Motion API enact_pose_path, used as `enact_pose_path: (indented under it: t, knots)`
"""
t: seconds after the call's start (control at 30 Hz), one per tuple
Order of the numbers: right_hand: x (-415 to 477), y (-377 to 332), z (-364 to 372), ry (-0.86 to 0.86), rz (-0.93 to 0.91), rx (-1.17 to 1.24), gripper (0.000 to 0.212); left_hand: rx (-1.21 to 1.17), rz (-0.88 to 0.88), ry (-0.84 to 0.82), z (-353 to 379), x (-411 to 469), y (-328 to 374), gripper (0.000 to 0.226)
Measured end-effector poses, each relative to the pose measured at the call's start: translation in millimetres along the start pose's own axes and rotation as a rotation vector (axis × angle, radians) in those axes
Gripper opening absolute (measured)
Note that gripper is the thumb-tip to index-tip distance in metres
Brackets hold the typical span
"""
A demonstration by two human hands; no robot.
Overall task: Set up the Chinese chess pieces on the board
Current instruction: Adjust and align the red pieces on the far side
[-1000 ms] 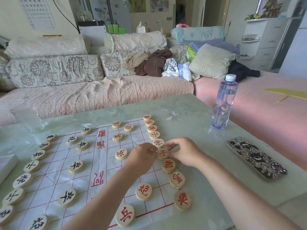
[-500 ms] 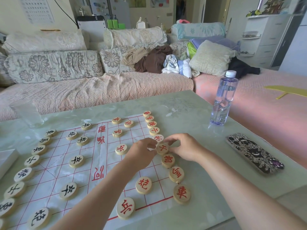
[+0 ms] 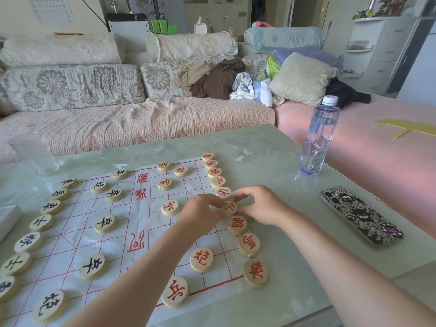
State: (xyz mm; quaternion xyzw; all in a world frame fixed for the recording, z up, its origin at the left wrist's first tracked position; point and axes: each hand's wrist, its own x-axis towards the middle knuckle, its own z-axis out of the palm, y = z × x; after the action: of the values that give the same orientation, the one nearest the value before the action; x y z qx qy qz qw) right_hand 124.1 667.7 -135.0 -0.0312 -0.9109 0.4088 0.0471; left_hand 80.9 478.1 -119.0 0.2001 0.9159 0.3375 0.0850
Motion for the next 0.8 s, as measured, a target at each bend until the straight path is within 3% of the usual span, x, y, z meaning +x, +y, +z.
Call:
enact_pose_path:
  t: [0.5, 0.63, 0.8]
  knots:
    - [-8.6, -11.1, -9.7, 0.007, -0.005, -0.008, 0.032, 0.013, 0.042, 0.034, 1.8, -4.0, -2.3, 0.038]
    - [-21.0, -8.4, -16.1, 0.015, 0.037, -0.054, 0.026, 0.082, 0.075, 0.061, 1.0, -15.6, -3.5, 0.023]
    - [-38.9, -12.0, -17.4, -0.039, 0.055, -0.07, 0.018, 0.076, 0.053, -0.018, 10.3, -32.4, 1.6, 0.012]
